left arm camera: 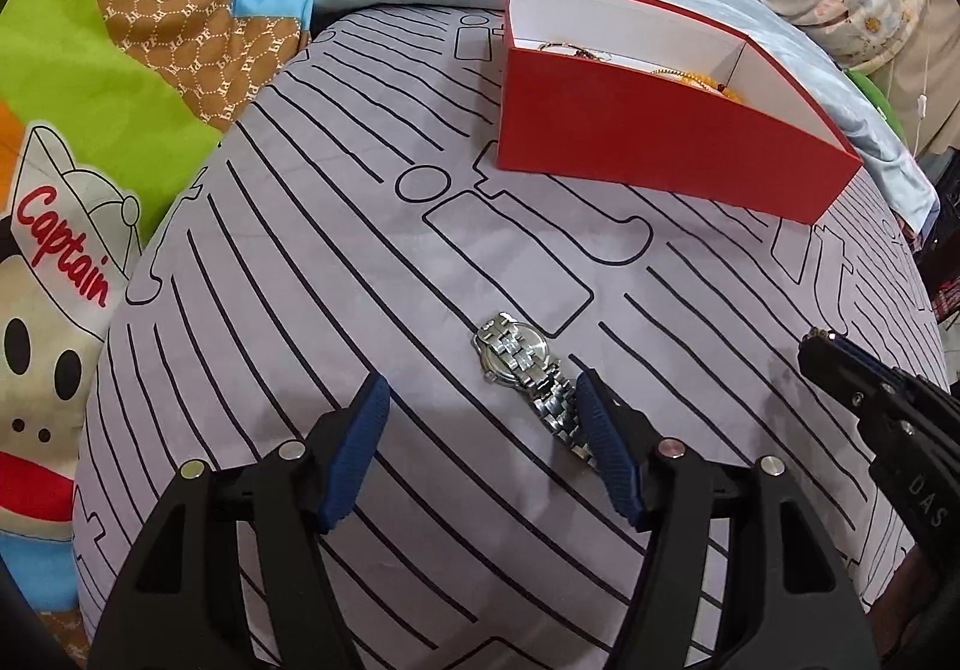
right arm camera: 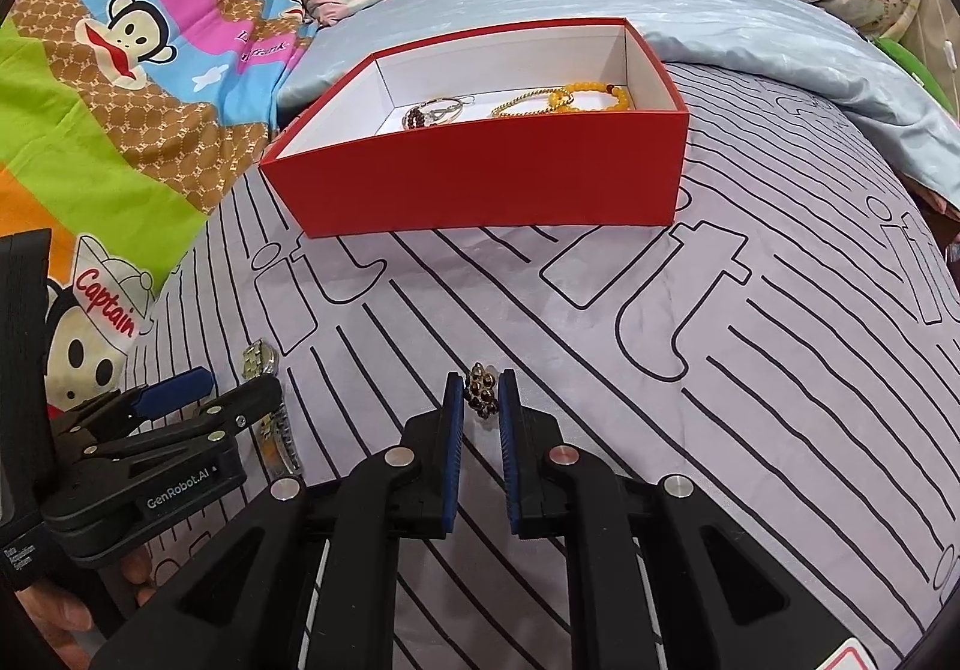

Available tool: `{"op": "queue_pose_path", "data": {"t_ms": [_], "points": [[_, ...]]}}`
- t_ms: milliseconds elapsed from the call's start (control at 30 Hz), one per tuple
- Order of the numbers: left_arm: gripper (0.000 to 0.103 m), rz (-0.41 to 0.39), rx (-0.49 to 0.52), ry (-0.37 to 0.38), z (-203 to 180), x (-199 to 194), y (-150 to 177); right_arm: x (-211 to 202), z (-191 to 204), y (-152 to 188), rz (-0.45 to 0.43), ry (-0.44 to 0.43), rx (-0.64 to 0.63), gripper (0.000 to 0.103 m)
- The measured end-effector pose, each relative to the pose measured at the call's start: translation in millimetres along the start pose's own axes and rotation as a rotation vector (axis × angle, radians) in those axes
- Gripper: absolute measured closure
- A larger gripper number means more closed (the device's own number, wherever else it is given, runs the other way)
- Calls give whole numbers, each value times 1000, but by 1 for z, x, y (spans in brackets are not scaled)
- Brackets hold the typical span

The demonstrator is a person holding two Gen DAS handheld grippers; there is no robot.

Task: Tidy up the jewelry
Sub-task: 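Grasp small dark brooch with right tool while left tool grasps silver wristwatch, then carry wristwatch and brooch into the red box and open both tools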

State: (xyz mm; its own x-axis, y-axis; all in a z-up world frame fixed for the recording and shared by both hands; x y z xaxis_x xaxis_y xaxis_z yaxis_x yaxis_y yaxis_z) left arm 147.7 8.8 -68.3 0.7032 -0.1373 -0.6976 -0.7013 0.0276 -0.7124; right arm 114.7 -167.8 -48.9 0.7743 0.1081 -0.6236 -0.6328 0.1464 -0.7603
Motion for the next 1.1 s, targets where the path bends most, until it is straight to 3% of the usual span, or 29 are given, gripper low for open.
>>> {"op": "queue_pose_path", "data": {"t_ms": [200, 300, 367, 433, 767, 1100], "points": [[49, -18, 1, 10, -2, 3, -3, -1, 3, -2, -3, -1, -3, 93], [59, -28, 14, 14, -8, 5, -4, 0, 5, -3, -1, -2, -8, 93], [73, -33, 21, 27, -10, 5, -5, 1, 5, -3, -1, -3, -8, 93], [77, -30, 15, 41, -10, 5, -6, 0, 4, -3, -1, -4, -8, 93], [78, -17, -17, 110, -12, -1, -7, -6, 8, -9, -18, -15, -12, 93], [78, -108, 14, 161, -25, -39, -32, -29, 9, -29, -88, -31, -8, 93]]}}
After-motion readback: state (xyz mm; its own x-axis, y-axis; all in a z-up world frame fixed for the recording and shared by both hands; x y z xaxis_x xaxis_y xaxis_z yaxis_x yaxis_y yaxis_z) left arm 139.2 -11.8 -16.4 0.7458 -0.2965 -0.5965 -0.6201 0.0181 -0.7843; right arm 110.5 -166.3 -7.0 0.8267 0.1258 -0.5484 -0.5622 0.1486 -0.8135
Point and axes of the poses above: each gripper's, at about its wrist camera, not at the fingertips, and x roughly the way its jaws point, z to its left, y to its underside, the point moved 2 cm from there along x, roughly the way its jaws point, and after that the axes turned 15 degrees about -z, right-handed, at the moved point
